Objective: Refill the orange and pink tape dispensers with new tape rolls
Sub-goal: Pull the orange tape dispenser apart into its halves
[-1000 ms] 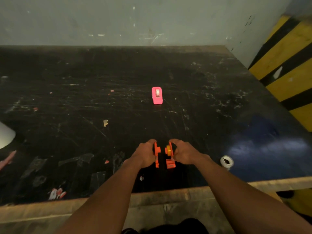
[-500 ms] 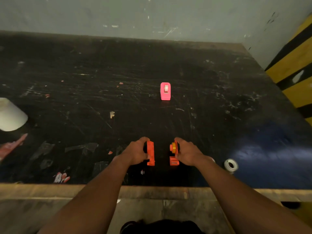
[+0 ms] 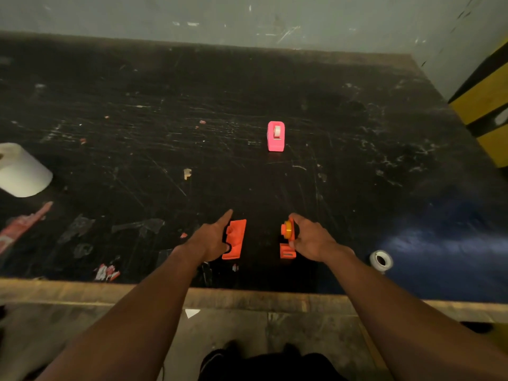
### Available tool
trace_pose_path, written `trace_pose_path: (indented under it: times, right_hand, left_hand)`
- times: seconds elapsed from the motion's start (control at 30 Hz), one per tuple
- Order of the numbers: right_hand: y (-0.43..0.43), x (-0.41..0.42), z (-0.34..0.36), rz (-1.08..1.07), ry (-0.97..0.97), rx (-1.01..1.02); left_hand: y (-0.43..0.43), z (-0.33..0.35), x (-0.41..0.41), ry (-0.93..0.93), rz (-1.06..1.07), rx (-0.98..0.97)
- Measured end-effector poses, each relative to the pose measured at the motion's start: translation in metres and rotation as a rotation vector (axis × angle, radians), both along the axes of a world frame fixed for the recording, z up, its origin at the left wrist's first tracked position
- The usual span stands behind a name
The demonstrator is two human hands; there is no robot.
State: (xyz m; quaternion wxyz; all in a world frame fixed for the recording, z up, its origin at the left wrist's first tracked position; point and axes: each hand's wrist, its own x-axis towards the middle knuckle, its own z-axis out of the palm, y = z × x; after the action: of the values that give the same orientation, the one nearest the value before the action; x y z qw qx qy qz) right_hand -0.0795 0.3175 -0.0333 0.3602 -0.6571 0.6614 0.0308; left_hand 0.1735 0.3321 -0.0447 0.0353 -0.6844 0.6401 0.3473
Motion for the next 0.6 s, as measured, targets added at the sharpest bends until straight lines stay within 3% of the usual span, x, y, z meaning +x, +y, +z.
trace_pose_path:
  times: [0.1,0.2,0.43,0.6]
  right_hand:
    - [0.001,-0.002,0.0,-0.01,-0.009,-0.008]
    - [0.001,-0.002,0.001,-0.008,-0.02,0.002]
    - [0.003,-0.003,0.001,-0.006,-0.014,-0.031]
    - [0.004,-0.001,0.0,-0.006,0.002,-0.057]
  left_hand:
    - [0.003,0.002,0.002,-0.012,0.223,-0.151]
    - [0.0,0.004,-0.007,0.107,0.364,-0.317]
    - [-0.007,0.005,-0.077,0.474,0.313,-0.174]
    - [-0.006,0.003,-0.108,0.556,0.262,-0.066]
